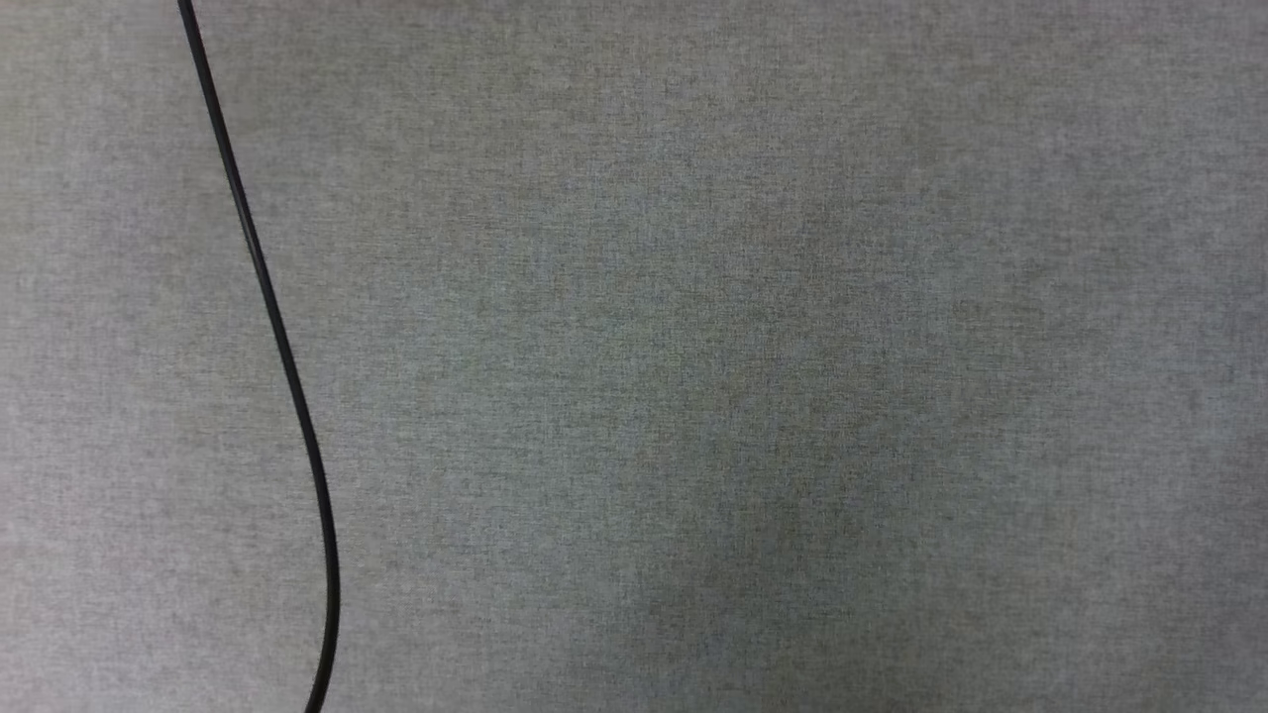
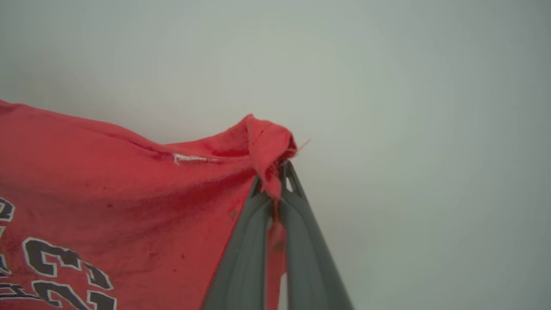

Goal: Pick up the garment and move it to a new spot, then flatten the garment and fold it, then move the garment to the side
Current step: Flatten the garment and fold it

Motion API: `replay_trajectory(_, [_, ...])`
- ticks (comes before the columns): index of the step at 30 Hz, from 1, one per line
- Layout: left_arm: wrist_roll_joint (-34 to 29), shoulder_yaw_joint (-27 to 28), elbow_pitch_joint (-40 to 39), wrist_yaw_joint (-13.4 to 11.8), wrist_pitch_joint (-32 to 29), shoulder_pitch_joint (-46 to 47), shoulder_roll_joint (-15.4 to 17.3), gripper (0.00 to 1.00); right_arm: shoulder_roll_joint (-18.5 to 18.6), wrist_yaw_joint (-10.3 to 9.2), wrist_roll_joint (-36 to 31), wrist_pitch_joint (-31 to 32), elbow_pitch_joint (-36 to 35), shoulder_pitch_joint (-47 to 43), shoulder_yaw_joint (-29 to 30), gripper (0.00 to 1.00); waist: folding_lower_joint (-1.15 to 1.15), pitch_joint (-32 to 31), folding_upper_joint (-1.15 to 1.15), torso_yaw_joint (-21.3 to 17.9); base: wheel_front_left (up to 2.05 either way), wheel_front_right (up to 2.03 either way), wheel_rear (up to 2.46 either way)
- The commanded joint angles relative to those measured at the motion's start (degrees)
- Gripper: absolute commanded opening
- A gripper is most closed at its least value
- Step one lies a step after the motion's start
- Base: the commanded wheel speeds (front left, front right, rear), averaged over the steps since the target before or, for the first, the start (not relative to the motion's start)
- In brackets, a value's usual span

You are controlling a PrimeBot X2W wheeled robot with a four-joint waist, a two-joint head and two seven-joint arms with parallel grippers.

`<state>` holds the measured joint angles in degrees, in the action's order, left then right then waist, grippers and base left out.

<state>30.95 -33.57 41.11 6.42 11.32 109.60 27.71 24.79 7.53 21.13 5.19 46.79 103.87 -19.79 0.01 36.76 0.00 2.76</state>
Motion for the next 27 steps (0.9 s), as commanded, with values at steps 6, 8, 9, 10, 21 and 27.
replay_trajectory(6, [2.4, -0.2, 1.6, 0.4, 2.7, -9.4, -0.4, 0.00, -1.7, -0.08, 3.6, -4.7, 4.8, -7.3, -3.5, 0.00, -0.01, -0.3, 0.00, -0.3, 0.00, 0.00, 0.00])
replay_trajectory(8, [3.0, 0.2, 1.3, 0.4, 3.2, -13.2, -0.2, 0.00, -1.9, -0.08, 4.7, -5.8, 5.8, -10.2, -5.1, 0.00, -0.01, -0.9, 0.00, -0.4, 0.00, 0.00, 0.00])
replay_trajectory(9, [3.2, 0.3, 1.2, 0.2, 3.5, -15.0, 0.0, 0.00, -2.1, -0.08, 5.2, -6.4, 6.0, -11.7, -5.8, 0.00, -0.01, -1.2, 0.00, -0.5, 0.00, 0.00, 0.00])
replay_trajectory(10, [3.4, 0.3, 0.8, 0.2, 3.6, -17.0, -0.1, 0.00, -2.1, -0.08, 5.9, -6.9, 6.2, -13.2, -6.6, 0.00, -0.01, -1.7, 0.00, -0.5, 0.00, 0.00, 0.00])
replay_trajectory(21, [4.0, 2.6, -9.7, -3.9, 4.0, -44.5, 0.2, 0.00, -1.0, -0.08, 11.7, -10.7, 2.4, -32.8, -14.1, 0.00, -0.01, -11.9, 0.00, -0.6, 0.00, 0.00, 0.00])
replay_trajectory(27, [4.7, 2.4, -16.6, -7.7, 4.0, -61.6, 1.2, 0.00, 1.2, -0.08, 15.3, -10.9, -1.8, -44.9, -17.9, 0.00, -0.01, -18.7, 0.00, -0.2, 0.00, 0.00, 0.00])
